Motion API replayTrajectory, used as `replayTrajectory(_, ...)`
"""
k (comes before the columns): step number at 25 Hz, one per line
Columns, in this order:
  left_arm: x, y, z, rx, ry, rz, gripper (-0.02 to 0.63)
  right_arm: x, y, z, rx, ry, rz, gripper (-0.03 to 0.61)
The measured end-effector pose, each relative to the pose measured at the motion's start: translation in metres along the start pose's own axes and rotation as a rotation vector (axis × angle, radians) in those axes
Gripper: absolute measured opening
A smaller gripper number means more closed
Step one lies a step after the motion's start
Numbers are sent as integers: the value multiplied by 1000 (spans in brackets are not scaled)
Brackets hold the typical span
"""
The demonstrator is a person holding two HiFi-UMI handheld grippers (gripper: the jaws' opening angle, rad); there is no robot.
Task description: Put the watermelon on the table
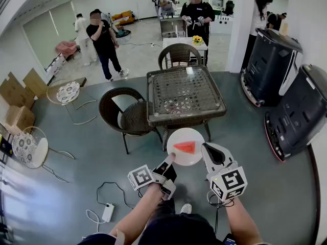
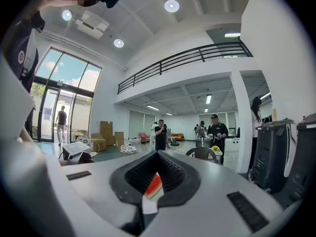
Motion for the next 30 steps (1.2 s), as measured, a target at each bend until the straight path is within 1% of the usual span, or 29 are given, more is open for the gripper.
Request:
replayTrajectory(6, 2, 7, -1, -18, 14, 2, 14, 0, 3, -6, 0, 25, -8, 2)
replayTrajectory(16, 6, 24, 7, 15, 1, -6, 14, -6, 13, -26, 2, 36, -9, 2)
replayTrajectory(23, 30, 58, 21, 18, 7, -26, 14, -7, 43, -57, 5, 33, -11, 2)
replayTrajectory(30, 69, 106, 45, 12, -10, -28, 14, -11, 99, -88, 1, 28, 10, 2)
Point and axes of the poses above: the fingertips, and each gripper's own axes: y forward along the fingers, z to its left, x out of its top, the point moved 3 cm from there along -y, backward along the fingers, and after that the axes turned 3 degrees about -x, right-handed, at the moved point
